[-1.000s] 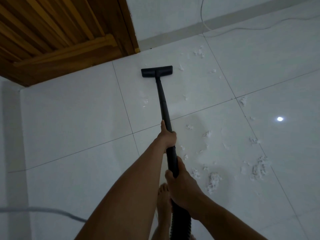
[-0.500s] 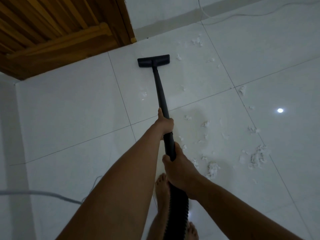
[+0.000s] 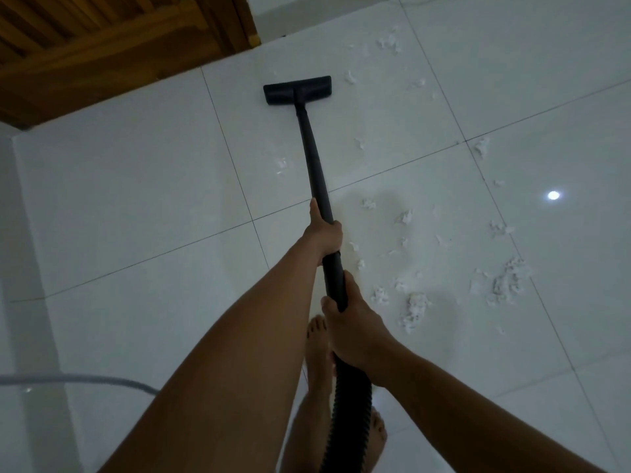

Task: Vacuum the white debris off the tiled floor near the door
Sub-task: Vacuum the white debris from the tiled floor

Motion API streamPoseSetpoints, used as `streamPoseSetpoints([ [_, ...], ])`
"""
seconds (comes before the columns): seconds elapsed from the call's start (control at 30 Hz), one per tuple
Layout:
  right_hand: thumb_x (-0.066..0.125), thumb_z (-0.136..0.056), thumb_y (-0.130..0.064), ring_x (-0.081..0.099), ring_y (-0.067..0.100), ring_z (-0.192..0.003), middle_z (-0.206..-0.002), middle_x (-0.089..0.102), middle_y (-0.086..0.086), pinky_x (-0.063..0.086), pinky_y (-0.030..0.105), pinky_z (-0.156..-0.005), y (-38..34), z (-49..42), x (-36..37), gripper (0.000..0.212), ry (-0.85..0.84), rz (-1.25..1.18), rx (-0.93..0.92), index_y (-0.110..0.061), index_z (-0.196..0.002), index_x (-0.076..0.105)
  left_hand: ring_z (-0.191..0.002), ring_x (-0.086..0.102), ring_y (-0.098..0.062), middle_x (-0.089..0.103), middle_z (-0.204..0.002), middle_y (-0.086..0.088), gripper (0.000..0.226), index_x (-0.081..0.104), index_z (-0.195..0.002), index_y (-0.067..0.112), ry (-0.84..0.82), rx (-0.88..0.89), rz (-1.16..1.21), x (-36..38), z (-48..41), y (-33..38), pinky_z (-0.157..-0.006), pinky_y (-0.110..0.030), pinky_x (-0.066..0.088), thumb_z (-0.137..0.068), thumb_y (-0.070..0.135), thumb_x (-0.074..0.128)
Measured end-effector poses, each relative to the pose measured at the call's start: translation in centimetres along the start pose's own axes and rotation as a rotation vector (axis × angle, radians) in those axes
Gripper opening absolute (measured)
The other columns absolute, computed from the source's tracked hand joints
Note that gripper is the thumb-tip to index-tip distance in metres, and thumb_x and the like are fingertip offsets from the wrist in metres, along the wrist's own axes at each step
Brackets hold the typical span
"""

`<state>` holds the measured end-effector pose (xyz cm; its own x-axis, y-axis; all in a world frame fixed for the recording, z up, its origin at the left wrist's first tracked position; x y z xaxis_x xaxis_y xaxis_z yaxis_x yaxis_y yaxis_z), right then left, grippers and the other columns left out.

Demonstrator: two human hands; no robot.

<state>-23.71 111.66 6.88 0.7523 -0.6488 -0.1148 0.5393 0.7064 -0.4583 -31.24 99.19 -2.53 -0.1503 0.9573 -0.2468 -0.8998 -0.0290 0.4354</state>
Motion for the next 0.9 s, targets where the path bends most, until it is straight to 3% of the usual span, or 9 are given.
streamPoseSetpoints([
  [0.2,0.037,-0.110,-0.043,0.066,0.014,-0.064,-0.100,0.066,0.003,0.050,0.021,-0.046,0.1,-0.4,0.4,0.065,0.006,-0.001,0.008,-0.046,-0.162,0.000,-0.098,0.064,-0.030,0.051,-0.115,-0.004,0.076,-0.018,-0.155,0.044,0.007,0.002,-0.013,-0.2,-0.8,-0.3,-0.095,-0.046,0.055,-0.106,0.027,0.038],
  [0.43,0.032,-0.110,-0.044,0.067,0.014,-0.065,-0.098,0.066,0.000,0.047,0.017,-0.042,-0.9,-1.3,0.6,0.059,0.058,0.011,-0.030,-0.047,-0.162,0.004,-0.093,0.063,-0.026,0.051,-0.116,-0.002,0.075,-0.017,-0.155,0.045,0.009,0.016,-0.020,-1.1,-1.7,0.6,-0.092,-0.042,0.055,-0.106,0.029,0.038],
  [0.6,0.033,-0.111,-0.041,0.063,0.012,-0.060,-0.093,0.066,0.002,0.045,0.016,-0.041,-1.6,-2.0,0.8,0.059,0.057,0.002,-0.032,-0.047,-0.162,0.004,-0.098,0.063,-0.027,0.053,-0.133,-0.009,0.075,-0.017,-0.155,0.044,0.011,0.024,-0.023,-1.7,-2.3,1.0,-0.093,-0.042,0.054,-0.106,0.029,0.038],
  [0.73,0.032,-0.111,-0.043,0.065,0.011,-0.059,-0.092,0.065,-0.003,0.046,0.016,-0.042,-2.3,-3.1,0.8,0.058,0.061,0.035,-0.041,-0.045,-0.162,0.005,-0.094,0.062,-0.025,0.053,-0.129,-0.007,0.075,-0.016,-0.155,0.045,0.008,0.031,-0.007,-2.2,-3.1,1.7,-0.090,-0.041,0.055,-0.106,0.029,0.038],
  [0.9,0.033,-0.110,-0.044,0.064,0.013,-0.058,-0.091,0.066,0.003,0.054,0.026,-0.053,-3.5,-4.5,0.6,0.058,0.065,0.035,-0.047,-0.047,-0.161,0.005,-0.086,0.060,-0.022,0.054,-0.119,-0.006,0.075,-0.016,-0.155,0.044,0.006,0.038,-0.005,-3.0,-4.4,2.7,-0.089,-0.040,0.055,-0.106,0.030,0.038],
])
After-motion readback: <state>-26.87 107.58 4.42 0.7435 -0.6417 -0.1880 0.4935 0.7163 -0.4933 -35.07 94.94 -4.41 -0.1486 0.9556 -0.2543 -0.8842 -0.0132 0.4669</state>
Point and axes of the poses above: each hand's wrist, its own z-axis away from the middle knuckle, its own x-axis out of the palm, y = z × x, the point moved 3 cm from there along -z, towards the middle knuckle
